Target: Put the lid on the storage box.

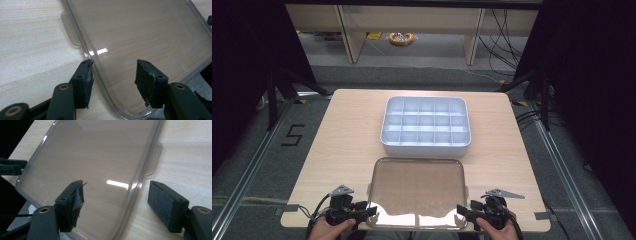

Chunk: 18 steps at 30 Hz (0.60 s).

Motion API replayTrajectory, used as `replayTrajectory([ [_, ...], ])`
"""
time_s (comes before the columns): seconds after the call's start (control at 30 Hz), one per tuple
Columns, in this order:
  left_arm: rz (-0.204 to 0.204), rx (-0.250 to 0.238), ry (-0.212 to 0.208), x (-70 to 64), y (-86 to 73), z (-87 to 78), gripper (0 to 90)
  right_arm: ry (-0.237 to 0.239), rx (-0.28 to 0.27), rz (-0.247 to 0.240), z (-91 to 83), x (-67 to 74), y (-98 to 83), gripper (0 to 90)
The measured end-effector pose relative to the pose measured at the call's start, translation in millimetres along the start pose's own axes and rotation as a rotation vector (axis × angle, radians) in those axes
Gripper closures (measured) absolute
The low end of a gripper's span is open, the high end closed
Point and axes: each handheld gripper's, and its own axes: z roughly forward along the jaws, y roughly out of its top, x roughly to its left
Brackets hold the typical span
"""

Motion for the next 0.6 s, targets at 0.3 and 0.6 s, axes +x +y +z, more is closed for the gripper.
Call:
replayTrajectory([
  [0.3,0.028,0.012,-0.006,-0.7,-1.1,0.2,48.3,0.027,-0.036,0.041,5.5,-8.8,-1.4,36.1],
  [0.6,0.043,0.009,-0.003,-0.6,-2.1,-0.3,49.7,0.103,-0.075,0.29,-3.1,-13.5,-12.9,50.0],
])
